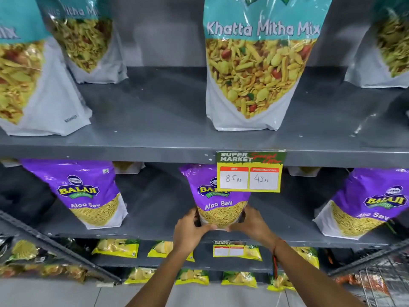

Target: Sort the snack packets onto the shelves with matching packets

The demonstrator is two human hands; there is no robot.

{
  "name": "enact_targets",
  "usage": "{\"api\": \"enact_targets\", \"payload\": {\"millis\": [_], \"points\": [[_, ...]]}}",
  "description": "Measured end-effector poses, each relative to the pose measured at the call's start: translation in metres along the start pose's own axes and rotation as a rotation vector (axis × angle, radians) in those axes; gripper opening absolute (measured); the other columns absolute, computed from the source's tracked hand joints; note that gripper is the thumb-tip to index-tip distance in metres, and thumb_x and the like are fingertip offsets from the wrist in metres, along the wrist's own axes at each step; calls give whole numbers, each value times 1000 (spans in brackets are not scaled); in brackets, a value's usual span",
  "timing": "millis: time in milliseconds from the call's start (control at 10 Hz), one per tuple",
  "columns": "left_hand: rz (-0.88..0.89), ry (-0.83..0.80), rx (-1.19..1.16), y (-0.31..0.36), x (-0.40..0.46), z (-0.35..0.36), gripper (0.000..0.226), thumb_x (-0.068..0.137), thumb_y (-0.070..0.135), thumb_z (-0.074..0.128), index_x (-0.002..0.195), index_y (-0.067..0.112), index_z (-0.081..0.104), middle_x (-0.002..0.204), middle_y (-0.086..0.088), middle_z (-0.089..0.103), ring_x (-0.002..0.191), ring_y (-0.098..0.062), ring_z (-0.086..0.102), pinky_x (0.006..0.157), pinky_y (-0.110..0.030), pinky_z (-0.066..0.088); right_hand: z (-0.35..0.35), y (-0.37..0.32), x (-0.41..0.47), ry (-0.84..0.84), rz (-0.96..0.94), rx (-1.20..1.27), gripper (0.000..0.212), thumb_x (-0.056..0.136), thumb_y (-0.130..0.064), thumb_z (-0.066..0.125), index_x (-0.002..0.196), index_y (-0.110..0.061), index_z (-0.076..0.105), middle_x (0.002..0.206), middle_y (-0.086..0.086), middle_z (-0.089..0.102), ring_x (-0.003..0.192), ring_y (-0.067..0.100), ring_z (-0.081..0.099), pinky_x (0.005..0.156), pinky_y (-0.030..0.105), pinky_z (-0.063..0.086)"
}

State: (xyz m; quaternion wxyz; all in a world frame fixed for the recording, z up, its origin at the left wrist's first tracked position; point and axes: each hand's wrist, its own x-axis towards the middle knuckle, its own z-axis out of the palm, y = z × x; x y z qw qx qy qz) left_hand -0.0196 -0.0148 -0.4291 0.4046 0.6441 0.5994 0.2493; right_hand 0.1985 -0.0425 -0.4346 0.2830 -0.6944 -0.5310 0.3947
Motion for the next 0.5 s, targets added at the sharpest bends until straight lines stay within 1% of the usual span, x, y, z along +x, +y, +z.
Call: {"api": "enact_targets", "payload": {"millis": [100, 200, 300, 400, 500], "points": [[-21, -3, 10, -1, 0, 7, 67, 56, 55, 87, 112, 26, 64, 107, 6, 79, 99, -16, 74, 80, -35, 59, 1, 10, 4, -23, 4, 9, 65, 62, -19, 95, 118, -16, 62, 107, -2, 75, 95, 4, 72, 68, 9, 54], [-11, -6, 0, -1, -4, 11, 69, 58, 57, 86, 114, 24, 63, 109, 5, 78, 100, -17, 73, 76, -30, 55, 4, 16, 6, -11, -19, -3, 70, 61, -23, 96, 121, -18, 62, 114, 1, 76, 102, 13, 72, 77, 16, 57], [-6, -14, -16, -1, -7, 10, 72, 58, 60, 84, 117, 27, 60, 112, 7, 77, 103, -16, 72, 81, -36, 59, 4, 14, 0, -6, -21, 11, 71, 62, -26, 95, 122, -25, 55, 121, 1, 73, 111, 18, 70, 91, 32, 58], [22, -12, -38, -3, -16, 9, 70, 59, 52, 83, 122, 37, 55, 113, 18, 74, 107, -11, 70, 87, -42, 59, 6, 6, -15, 45, -78, 58, 83, 62, -28, 95, 128, -32, 43, 128, 0, 67, 119, 16, 66, 94, 32, 56], [70, 42, -103, -6, -29, 6, 76, 69, 39, 84, 137, 32, 51, 117, 28, 62, 113, -4, 62, 94, -33, 53, 9, -2, -40, 168, -144, 281, 104, 60, -15, 97, 139, -34, 33, 137, -18, 54, 124, -16, 53, 97, 14, 51]]}}
